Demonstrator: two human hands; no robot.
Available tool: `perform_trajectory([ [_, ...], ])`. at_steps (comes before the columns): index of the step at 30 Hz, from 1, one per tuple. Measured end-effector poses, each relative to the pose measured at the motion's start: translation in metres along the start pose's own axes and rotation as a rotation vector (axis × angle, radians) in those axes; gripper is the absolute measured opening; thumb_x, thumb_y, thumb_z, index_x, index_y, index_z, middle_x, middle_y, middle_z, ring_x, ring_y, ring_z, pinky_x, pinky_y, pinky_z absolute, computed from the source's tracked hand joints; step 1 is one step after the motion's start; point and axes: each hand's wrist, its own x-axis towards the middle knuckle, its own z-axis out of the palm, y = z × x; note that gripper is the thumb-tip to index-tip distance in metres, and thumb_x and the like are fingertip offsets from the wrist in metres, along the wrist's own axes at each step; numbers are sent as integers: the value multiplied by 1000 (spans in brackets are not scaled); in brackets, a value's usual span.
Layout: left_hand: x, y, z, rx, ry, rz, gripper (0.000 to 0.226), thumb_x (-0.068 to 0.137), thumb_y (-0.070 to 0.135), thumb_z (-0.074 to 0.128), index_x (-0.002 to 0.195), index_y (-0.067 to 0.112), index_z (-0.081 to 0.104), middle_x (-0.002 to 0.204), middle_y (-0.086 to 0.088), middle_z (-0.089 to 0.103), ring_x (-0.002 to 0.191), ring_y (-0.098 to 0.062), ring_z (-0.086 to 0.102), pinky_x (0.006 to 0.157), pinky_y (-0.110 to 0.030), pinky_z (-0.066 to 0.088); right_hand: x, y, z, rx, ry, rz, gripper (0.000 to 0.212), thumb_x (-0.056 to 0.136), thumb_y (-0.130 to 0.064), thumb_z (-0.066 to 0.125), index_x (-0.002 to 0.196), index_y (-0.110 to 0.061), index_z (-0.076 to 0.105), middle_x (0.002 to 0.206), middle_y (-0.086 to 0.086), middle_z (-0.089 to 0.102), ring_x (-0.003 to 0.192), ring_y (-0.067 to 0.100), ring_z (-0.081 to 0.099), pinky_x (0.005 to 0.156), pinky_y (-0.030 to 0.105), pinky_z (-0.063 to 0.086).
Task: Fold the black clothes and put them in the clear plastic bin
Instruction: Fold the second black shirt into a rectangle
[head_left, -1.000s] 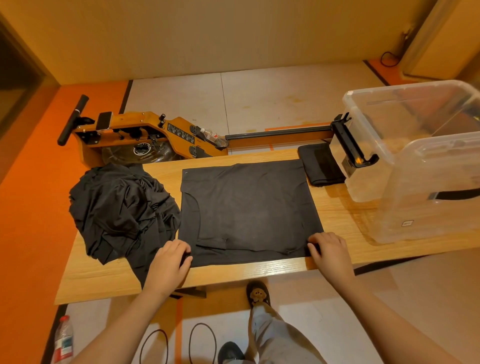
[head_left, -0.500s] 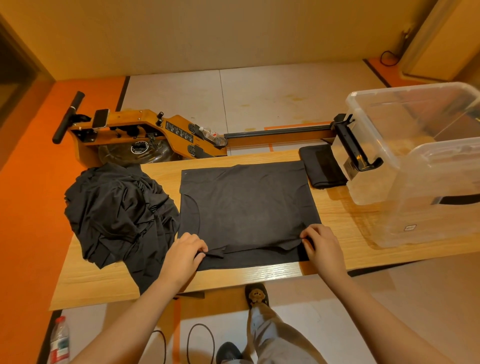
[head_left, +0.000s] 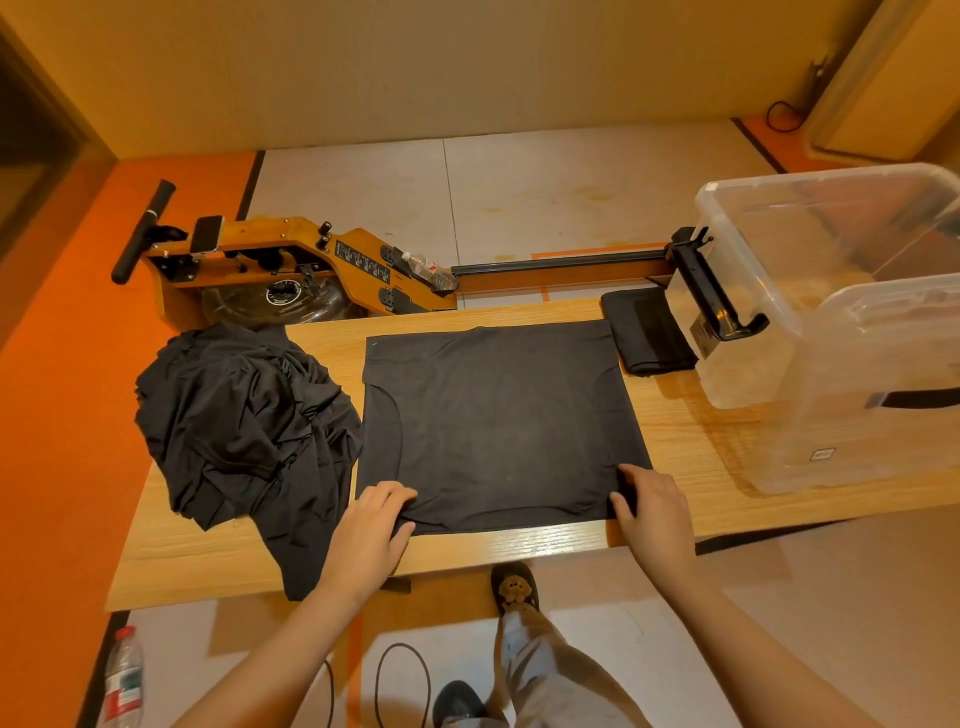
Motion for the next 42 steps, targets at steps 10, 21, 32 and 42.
perform_trajectory([
  [10, 16, 11, -1, -69, 51, -347, 15, 90, 22, 66, 104, 19, 63, 73, 10, 57, 90, -17, 56, 88, -38, 45, 16, -9, -1, 272, -14, 276, 8, 89, -14, 64, 82, -17, 61, 83, 2, 61, 85, 22, 58, 71, 35, 50],
  [21, 12, 13, -5, -266, 100, -349, 17, 90, 7, 64, 101, 17, 57, 76, 6, 52, 63, -9, 52, 57, -14, 35, 6, -10, -12, 615, -13, 446, 14, 86, 1, 62, 80, -10, 57, 73, 11, 62, 72, 17, 66, 60, 24, 45],
  [32, 18, 16, 0, -47, 185, -173, 33, 89, 18, 66, 121, 14, 57, 120, -1, 54, 112, -18, 53, 91, -33, 45, 8, -14, -7, 224, 62, 190, 20, 89, -12, 63, 109, -13, 58, 97, 2, 59, 92, 19, 56, 67, 30, 44],
  [42, 11, 0, 30, 180, -60, -21, 55, 101, 36, 44, 151, 22, 28, 160, 2, 18, 148, -16, 14, 118, -33, 9, 16, -17, 1, 153, -78, 281, 34, 88, -10, 64, 120, -18, 56, 91, -3, 58, 84, 18, 58, 61, 28, 38],
])
